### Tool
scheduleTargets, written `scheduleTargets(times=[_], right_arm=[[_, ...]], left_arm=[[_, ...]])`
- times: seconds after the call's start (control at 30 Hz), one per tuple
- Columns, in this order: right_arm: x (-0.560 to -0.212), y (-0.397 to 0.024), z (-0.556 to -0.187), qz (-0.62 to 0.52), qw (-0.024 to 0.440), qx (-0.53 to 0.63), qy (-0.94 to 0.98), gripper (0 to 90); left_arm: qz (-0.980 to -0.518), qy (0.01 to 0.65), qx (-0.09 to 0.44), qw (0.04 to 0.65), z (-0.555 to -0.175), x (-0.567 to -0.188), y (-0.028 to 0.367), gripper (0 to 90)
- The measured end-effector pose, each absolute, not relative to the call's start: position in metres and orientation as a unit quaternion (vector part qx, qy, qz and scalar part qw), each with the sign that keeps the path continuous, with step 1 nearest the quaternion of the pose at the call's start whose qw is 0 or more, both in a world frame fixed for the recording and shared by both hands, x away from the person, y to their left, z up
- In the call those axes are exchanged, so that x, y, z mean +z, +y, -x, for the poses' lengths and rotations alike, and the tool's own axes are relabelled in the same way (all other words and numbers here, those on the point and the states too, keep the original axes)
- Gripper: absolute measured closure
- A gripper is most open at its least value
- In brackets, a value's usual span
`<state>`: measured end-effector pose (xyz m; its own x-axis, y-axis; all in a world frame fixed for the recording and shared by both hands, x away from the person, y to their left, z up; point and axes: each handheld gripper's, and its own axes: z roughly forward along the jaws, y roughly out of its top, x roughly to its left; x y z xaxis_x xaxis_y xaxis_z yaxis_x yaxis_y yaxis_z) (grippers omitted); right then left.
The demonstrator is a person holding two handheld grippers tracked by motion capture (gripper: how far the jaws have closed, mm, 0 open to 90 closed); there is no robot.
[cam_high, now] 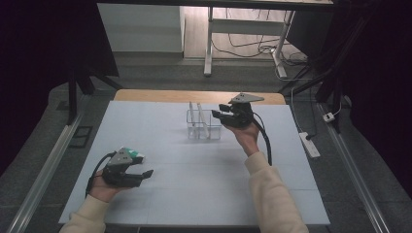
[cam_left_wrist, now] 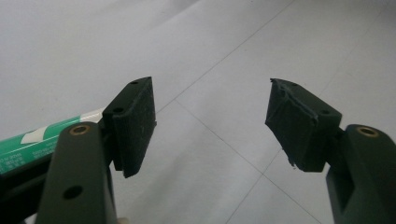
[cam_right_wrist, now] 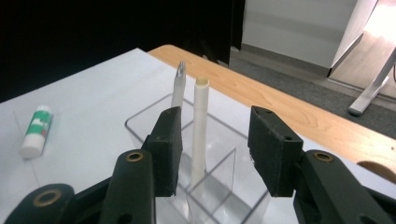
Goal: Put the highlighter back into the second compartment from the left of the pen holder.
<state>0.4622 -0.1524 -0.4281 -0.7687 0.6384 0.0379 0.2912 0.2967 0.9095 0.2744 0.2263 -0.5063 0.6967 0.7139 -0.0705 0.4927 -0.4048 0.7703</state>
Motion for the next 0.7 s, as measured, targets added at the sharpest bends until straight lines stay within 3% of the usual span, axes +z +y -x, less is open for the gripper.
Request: scheduleTargets(times=[0.7], right_arm=[[-0.45, -0.204, -0.423, -0.305, 0.161, 0.468, 0.814, 47.3]], left_arm=[[-0.825, 0.368, 0.137, 0.406, -0.274, -0.506, 0.227, 33.0]])
